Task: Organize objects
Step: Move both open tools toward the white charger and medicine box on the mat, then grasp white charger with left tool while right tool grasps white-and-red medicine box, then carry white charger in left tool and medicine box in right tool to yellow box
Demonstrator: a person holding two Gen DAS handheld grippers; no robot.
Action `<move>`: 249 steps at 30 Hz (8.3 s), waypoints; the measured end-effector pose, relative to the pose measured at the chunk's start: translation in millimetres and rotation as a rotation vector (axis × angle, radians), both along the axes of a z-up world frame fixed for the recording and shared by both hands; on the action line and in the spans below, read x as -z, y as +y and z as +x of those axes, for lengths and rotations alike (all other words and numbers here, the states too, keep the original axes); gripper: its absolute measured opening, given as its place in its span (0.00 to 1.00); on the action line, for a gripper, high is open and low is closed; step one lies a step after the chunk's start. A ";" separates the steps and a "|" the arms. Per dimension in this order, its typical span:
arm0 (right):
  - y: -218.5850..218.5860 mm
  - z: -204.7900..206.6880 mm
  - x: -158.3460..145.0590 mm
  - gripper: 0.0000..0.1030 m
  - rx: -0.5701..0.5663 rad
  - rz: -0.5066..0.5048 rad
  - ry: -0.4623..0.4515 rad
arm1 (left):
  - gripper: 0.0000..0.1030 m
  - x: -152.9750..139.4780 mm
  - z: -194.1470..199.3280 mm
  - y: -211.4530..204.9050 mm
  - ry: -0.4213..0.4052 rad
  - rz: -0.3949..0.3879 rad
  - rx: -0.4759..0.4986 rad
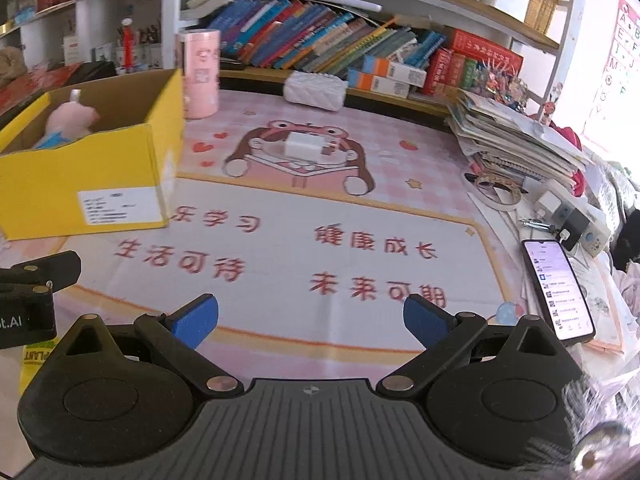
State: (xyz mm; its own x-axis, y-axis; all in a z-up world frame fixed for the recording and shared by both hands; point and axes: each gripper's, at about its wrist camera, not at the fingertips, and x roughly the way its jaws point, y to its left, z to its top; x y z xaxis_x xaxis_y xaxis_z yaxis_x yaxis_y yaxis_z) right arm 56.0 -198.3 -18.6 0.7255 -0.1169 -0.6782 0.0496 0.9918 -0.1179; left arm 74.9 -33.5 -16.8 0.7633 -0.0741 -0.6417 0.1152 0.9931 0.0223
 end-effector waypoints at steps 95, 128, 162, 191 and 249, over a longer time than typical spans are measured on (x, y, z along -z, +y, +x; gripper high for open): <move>-131.4 321.0 25.8 0.83 -0.251 0.199 0.015 | 0.65 45.7 212.3 -139.8 0.126 0.011 -0.094; -134.4 261.2 13.6 0.56 -0.300 0.212 0.001 | 0.65 0.2 135.2 -125.2 0.025 -0.058 -0.062; 18.2 63.3 -22.4 0.56 -0.366 0.153 0.039 | 0.65 -17.6 -13.9 42.8 -0.025 -0.145 -0.214; 106.8 -24.0 -14.0 0.57 -0.382 0.195 0.064 | 0.65 -23.2 -81.8 119.3 -0.062 -0.115 -0.199; 141.6 205.1 -32.5 0.57 -0.637 -0.008 -0.117 | 0.65 -15.7 118.9 96.6 -0.061 0.013 -0.290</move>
State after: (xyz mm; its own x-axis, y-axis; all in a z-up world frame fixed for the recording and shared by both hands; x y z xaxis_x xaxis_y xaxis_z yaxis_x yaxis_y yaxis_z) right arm 261.0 -56.7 13.9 0.7236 0.3562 -0.5912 -0.5356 0.8300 -0.1554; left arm 193.8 63.1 -1.2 0.7886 0.1604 -0.5936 -0.1752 0.9840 0.0331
